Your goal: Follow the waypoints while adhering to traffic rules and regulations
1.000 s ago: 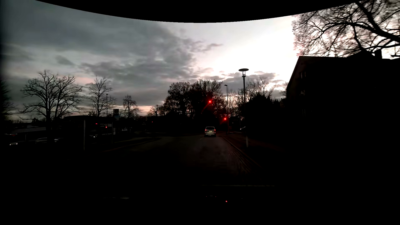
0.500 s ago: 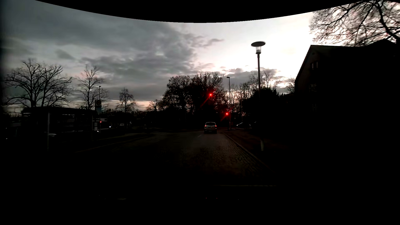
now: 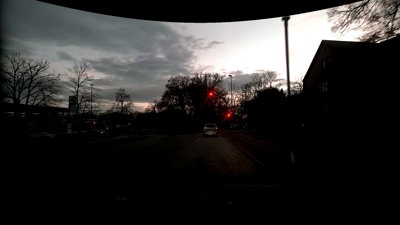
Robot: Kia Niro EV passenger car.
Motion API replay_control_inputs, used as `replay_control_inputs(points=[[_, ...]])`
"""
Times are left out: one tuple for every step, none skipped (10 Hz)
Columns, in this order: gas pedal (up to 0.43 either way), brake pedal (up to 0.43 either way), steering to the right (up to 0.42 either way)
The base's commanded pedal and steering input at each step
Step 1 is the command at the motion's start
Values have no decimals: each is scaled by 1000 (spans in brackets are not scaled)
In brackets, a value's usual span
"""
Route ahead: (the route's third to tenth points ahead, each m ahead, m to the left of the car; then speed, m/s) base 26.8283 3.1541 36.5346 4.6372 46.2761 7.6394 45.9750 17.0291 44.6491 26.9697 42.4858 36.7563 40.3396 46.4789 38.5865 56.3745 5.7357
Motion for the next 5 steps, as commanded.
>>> replay_control_inputs(points=[[0,116,-5],[0,122,-5],[0,128,-5],[0,128,-5],[0,140,-5]])
